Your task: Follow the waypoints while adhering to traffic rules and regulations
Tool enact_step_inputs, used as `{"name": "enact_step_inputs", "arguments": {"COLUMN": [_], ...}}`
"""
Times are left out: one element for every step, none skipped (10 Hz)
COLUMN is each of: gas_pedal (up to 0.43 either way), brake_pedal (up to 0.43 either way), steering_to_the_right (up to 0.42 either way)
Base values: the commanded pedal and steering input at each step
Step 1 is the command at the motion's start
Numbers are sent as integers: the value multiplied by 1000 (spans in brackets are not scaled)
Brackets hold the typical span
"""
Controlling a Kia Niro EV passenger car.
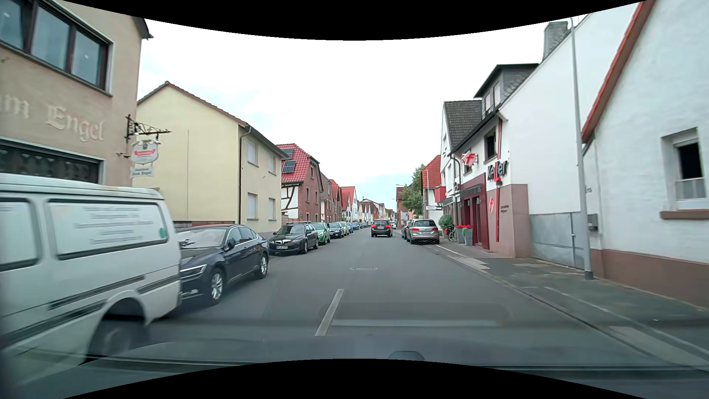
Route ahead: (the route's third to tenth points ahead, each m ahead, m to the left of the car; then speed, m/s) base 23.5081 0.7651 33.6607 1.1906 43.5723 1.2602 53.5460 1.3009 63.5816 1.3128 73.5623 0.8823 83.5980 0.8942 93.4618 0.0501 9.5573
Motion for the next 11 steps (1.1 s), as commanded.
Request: {"name": "enact_step_inputs", "arguments": {"gas_pedal": [28,28,28,28,28,28,28,39,39,39,67], "brake_pedal": [0,0,0,0,0,0,0,0,0,0,0], "steering_to_the_right": [7,6,5,4,2,-2,-5,-8,-10,-13,-16]}}
